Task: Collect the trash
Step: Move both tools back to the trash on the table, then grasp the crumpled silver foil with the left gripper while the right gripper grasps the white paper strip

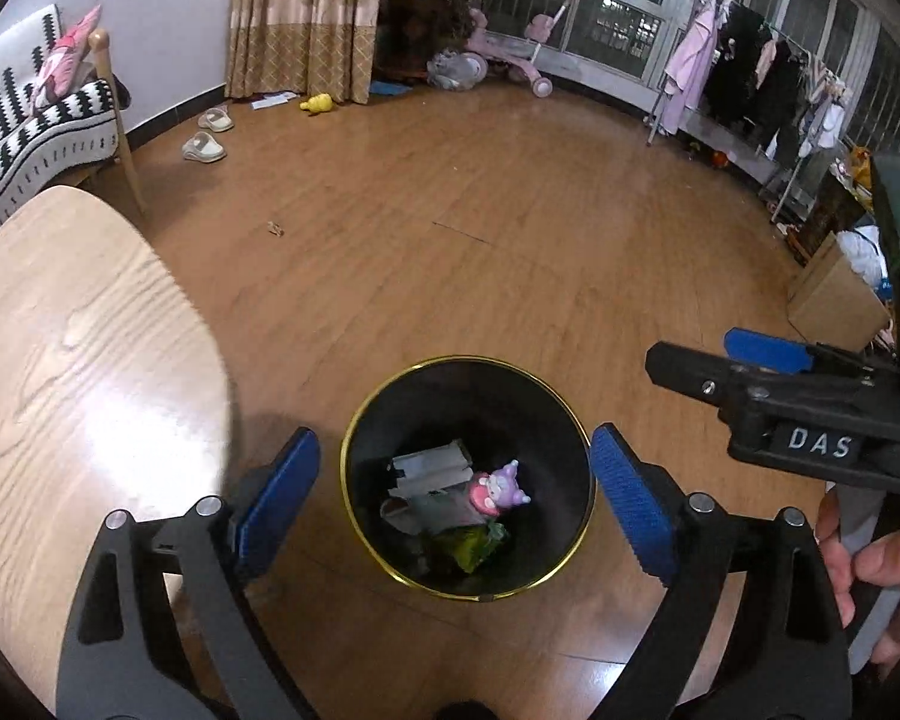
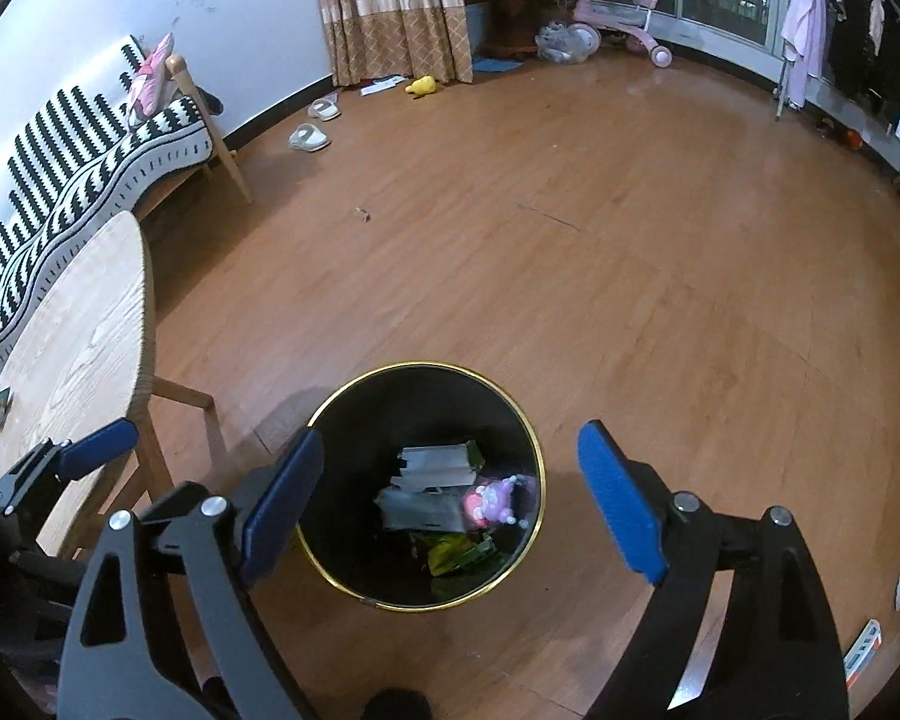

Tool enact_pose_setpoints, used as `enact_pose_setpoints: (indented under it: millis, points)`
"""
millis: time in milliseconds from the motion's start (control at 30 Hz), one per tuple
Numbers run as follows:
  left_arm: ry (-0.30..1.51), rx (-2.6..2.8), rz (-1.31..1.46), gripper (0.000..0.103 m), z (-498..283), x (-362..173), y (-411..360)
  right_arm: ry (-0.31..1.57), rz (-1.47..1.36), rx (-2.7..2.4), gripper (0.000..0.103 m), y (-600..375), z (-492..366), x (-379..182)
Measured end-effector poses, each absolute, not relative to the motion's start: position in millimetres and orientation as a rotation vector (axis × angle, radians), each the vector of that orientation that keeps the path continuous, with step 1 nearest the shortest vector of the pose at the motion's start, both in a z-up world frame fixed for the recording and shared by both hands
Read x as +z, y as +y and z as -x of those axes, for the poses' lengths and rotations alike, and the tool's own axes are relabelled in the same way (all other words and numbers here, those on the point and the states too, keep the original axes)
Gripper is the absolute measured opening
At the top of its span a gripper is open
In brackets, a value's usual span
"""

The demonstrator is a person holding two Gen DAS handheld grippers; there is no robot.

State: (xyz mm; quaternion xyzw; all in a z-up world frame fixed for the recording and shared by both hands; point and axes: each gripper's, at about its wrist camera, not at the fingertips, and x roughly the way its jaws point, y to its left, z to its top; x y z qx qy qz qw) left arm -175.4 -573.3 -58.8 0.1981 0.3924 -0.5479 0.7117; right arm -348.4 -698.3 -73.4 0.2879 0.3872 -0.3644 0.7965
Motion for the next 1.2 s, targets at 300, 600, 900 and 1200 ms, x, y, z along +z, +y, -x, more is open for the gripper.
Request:
enact_pose_setpoints:
  millis: [300,600,900,1200]
  points:
    - [0.826,-1.026,-0.375,0.093,99,-31,-496,0.839,-0.542,-0.663,0.084,-659,275,-53]
    - [0.849,-0.591,-0.175,0.093,-59,-7,-325,0.869,-0.415,-0.414,0.084,-558,129,-36]
    - [0.820,-0.232,-0.124,0.093,-181,-9,-167,0.945,-0.277,-0.068,0.084,-409,-4,-44]
    - [0.871,-0.270,-0.125,0.075,-242,-39,-154,0.982,-0.152,0.147,0.084,-301,-79,-56]
